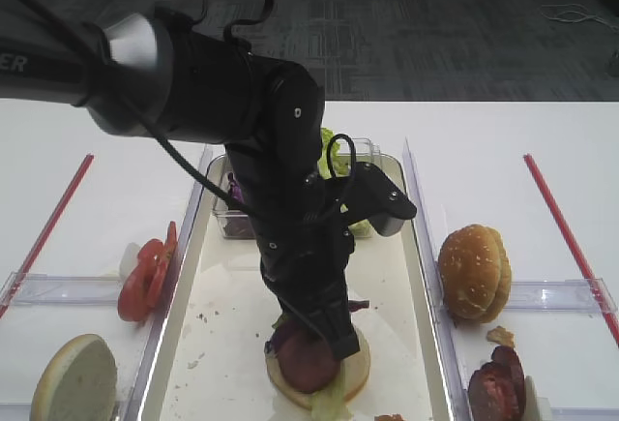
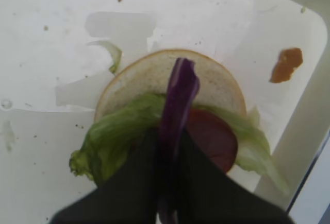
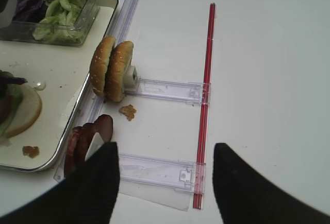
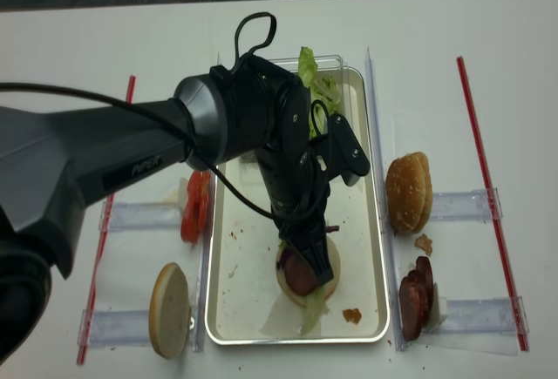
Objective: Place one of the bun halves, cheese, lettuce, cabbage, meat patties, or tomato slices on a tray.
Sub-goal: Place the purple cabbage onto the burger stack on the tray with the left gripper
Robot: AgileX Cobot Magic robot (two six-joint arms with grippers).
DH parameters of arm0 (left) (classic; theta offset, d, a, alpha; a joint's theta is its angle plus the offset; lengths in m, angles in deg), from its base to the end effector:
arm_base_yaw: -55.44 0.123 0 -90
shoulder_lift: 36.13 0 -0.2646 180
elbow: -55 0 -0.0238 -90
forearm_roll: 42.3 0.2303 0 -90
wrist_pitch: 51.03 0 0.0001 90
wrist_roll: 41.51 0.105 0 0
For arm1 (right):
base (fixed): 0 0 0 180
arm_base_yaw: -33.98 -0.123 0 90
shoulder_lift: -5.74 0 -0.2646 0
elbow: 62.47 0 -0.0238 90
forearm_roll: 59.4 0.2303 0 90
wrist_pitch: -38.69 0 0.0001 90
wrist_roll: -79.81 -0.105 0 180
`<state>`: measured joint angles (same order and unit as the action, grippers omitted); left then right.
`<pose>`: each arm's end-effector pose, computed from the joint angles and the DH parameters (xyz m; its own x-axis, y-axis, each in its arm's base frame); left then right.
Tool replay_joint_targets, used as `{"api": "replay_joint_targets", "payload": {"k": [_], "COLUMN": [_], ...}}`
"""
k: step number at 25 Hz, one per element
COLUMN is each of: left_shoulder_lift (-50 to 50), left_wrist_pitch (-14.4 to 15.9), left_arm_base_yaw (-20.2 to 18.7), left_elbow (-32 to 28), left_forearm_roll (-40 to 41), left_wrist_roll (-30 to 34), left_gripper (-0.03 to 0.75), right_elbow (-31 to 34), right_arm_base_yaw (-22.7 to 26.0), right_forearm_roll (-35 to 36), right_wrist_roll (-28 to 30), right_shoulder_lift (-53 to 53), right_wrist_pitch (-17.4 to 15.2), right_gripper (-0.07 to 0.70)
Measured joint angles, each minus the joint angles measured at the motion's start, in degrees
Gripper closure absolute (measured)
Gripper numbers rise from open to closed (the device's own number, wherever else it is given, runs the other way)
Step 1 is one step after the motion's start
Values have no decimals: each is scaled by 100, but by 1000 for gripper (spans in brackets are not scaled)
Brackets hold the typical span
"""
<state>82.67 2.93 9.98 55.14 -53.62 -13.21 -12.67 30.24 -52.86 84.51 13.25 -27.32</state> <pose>0.2372 -0.2648 0.1626 -0.3815 0.9055 -0.1859 0.9242 0.3698 -0.0955 0.0053 0.0113 0.2448 -0.5404 -0.0707 -0.8384 -0.1710 0.9849 0.0272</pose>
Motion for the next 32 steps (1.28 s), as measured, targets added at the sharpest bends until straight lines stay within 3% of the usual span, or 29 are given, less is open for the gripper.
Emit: {"api": "replay_joint_targets", "payload": {"k": [14,21,32], "left_shoulder_lift": [0,0,68], "left_wrist_pitch": [25,244,210], "left_arm_base_yaw": [0,0,0], "left_elbow": [0,0,0], "left_forearm_roll": [-142,-151,-411], "left_wrist_roll": [-278,-433,-707], "left_gripper": [681,681,681], "right_elbow": [0,0,0], "right_arm_base_yaw": [0,0,0], "right_forearm_roll": [0,0,0], "right_wrist_roll": [0,0,0], "right_shoulder_lift": [0,0,0], "right_wrist_pitch": [0,0,0], "right_gripper": [211,230,230]}}
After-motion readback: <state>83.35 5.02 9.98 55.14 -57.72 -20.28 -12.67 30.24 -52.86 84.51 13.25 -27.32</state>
